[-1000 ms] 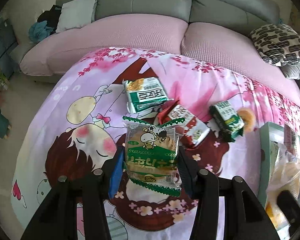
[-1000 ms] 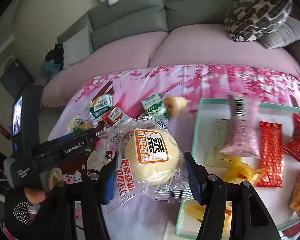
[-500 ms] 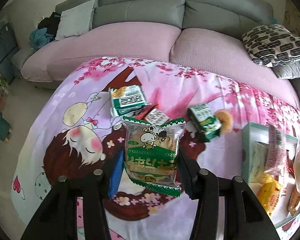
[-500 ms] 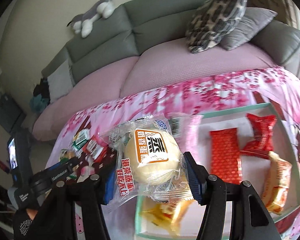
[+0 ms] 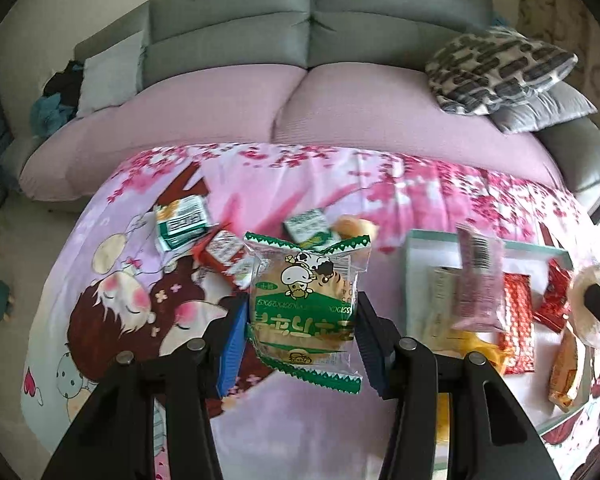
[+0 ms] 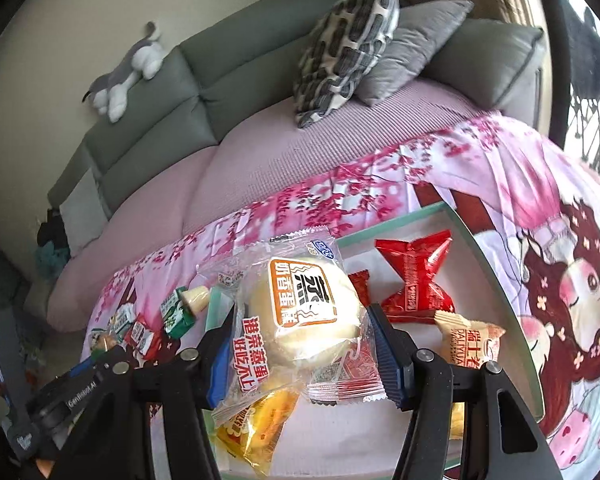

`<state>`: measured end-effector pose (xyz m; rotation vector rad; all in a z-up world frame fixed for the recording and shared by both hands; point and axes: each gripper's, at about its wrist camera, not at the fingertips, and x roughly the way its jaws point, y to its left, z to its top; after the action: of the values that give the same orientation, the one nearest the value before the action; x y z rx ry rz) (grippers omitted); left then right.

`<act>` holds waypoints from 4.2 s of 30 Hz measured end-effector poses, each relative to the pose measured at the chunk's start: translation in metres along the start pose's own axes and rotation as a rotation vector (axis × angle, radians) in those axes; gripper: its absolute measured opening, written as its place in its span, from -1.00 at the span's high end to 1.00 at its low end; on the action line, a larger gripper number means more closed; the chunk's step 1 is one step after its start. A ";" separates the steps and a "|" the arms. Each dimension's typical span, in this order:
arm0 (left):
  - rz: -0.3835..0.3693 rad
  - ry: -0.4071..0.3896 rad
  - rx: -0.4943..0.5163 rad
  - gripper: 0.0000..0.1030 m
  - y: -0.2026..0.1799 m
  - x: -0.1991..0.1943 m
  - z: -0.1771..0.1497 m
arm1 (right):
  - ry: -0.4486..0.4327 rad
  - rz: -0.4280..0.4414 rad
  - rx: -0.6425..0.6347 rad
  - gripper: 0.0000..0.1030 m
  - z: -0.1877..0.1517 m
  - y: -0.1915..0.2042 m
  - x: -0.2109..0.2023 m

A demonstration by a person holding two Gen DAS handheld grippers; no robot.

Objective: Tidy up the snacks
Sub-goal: 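Lift both packs and carry them over the tray, then lower both packs into the tray and open both grippers, then move both tools away from the tray toward the remaining snacks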

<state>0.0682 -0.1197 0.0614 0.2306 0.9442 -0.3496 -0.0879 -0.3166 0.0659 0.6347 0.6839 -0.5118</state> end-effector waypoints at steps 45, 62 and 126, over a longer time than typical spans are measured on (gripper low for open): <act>-0.135 0.126 0.114 -0.01 -0.088 0.080 0.022 | 0.098 -0.084 0.032 -0.20 -0.013 -0.020 0.034; -0.222 0.109 0.157 -0.01 -0.113 0.084 0.007 | 0.124 -0.162 0.036 -0.21 -0.009 -0.037 0.048; 0.021 0.091 -0.129 -0.82 0.027 0.047 -0.008 | 0.075 -0.124 -0.129 -1.00 -0.015 0.018 0.046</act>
<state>0.0981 -0.1012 0.0198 0.1385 1.0492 -0.2596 -0.0521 -0.3037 0.0308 0.4942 0.8239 -0.5554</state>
